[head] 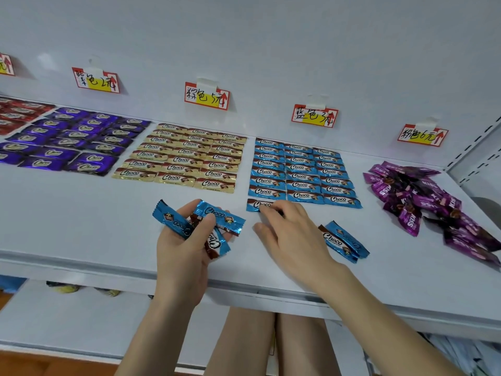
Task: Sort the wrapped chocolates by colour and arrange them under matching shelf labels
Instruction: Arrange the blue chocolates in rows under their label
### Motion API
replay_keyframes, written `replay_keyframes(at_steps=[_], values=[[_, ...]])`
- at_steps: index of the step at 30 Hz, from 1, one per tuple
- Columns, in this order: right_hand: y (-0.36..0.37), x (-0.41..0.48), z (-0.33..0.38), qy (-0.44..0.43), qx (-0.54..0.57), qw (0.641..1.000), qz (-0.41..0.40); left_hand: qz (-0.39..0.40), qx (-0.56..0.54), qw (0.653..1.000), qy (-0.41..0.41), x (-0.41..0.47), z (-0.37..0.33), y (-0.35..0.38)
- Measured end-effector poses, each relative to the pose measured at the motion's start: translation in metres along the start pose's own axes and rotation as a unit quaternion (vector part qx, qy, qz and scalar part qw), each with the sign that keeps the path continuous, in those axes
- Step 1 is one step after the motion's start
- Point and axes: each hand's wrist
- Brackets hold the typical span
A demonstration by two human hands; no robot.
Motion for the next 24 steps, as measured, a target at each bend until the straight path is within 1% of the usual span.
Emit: replay_keyframes(at_steps=[7,13,21,22,24], values=[[0.0007,0.0007,-0.0006,0.015,0.006,1.0,0.018,-0.003,0.003,1.0,-0.002,0.0006,0.0021,-0.0014],[0.0004,0.0018,-0.0005,0.011,0.0,1.0,0.027,-0.001,0.003,1.0,0.0,0.0007,0.0023,-0.0011],[0.0012,0.0017,-0.0015,-0.01,-0.003,1.0,0.006,-0.009,0.009,1.0,0.004,0.0006,0.0019,0.0002],[0.0002,0.0011,-0.001,-0.012,0.014,1.0,-0.007,-0.007,0.01,1.0,0.004,0.0004,0.0012,0.0004],[-0.0053,-0.0003,0.0004,0.001,0.096,0.994,-0.052,0.01,0.01,1.0,0.004,-0.0008,-0.0001,0.0018]])
Point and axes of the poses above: each hand's wrist, its own x-axis towards the middle knuckle, its own y-axis out of the palm, z = x × y, and after that the axes turned 4 degrees about -z, right-handed
